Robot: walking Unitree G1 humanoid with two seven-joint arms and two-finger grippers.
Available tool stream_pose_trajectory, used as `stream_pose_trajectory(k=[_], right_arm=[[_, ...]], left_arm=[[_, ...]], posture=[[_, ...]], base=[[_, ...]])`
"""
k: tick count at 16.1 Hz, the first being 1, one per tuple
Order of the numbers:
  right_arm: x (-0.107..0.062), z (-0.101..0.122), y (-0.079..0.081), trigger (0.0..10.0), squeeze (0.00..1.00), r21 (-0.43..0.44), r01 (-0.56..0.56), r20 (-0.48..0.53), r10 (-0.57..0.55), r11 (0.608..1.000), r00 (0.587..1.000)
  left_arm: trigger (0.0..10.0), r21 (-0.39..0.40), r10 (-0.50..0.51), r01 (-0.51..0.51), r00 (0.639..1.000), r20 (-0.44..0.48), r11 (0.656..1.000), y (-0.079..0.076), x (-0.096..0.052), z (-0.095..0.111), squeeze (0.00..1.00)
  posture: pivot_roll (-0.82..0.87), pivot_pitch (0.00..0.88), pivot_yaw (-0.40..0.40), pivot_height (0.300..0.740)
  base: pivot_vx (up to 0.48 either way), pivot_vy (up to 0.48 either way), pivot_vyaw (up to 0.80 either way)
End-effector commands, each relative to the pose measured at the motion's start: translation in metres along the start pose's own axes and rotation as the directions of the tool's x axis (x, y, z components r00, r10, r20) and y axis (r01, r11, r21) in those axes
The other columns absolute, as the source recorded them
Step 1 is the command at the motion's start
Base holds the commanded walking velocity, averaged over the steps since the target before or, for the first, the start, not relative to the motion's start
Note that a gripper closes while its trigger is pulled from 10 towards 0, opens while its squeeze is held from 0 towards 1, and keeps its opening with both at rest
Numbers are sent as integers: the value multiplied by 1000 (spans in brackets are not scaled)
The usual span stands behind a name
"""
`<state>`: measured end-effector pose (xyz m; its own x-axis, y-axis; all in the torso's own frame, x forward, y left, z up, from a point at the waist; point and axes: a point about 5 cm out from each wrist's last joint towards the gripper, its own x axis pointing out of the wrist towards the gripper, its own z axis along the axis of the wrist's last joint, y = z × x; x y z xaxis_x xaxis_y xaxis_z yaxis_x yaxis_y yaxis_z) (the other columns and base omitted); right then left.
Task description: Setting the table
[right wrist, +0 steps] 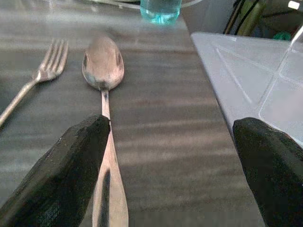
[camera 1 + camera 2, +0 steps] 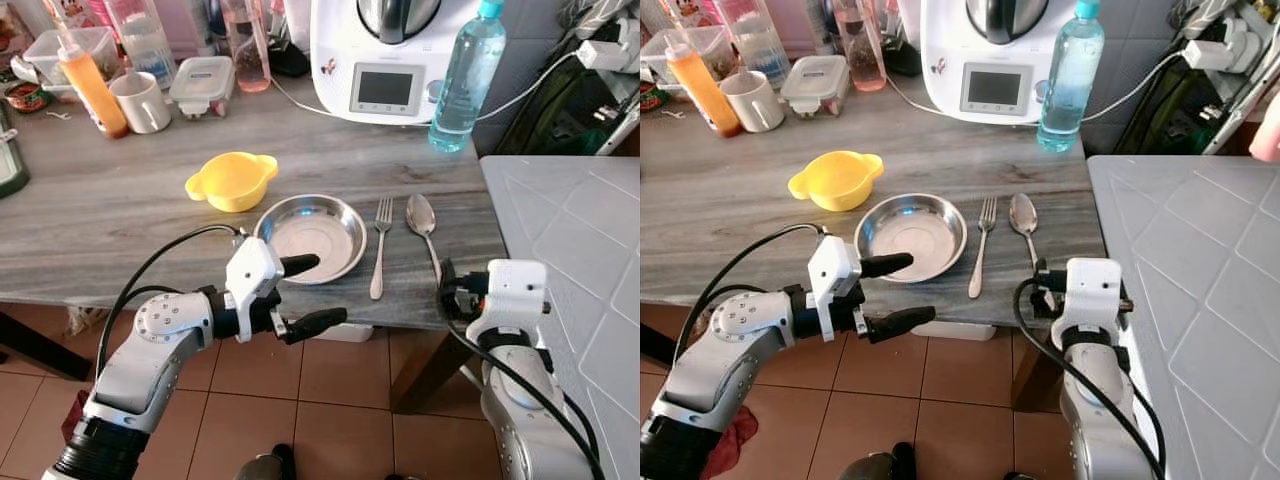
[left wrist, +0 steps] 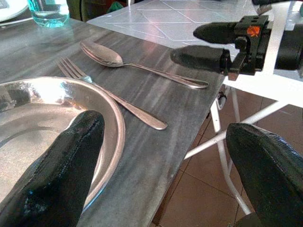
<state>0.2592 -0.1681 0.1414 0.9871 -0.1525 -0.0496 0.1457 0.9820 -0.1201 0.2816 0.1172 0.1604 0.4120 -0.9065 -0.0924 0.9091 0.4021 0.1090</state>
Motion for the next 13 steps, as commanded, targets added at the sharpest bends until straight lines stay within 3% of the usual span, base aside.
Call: stream_pose_trajectory(k=[1, 9, 13], right_arm=[[0, -6, -2, 10000, 1000, -18, 21, -50, -22, 1000, 998], [-2, -17, -13, 10000, 1000, -68, 97, -132, -105, 993, 986], [2, -18, -5, 10000, 1000, -22, 46, -152, -49, 999, 987]], left_arm=[[10000, 9, 6, -6, 1000, -9, 1000, -1, -3, 0, 0], [10000, 5, -5, 5, 1000, -14, 1000, -2, -2, -1, 0], [10000, 1, -7, 7, 1000, -17, 1000, -3, -2, -2, 0]], posture=[[106, 185, 49, 740], [105, 194, 53, 740], [106, 196, 54, 740]], base=[[0, 0, 0], [0, 0, 0], [0, 0, 0]])
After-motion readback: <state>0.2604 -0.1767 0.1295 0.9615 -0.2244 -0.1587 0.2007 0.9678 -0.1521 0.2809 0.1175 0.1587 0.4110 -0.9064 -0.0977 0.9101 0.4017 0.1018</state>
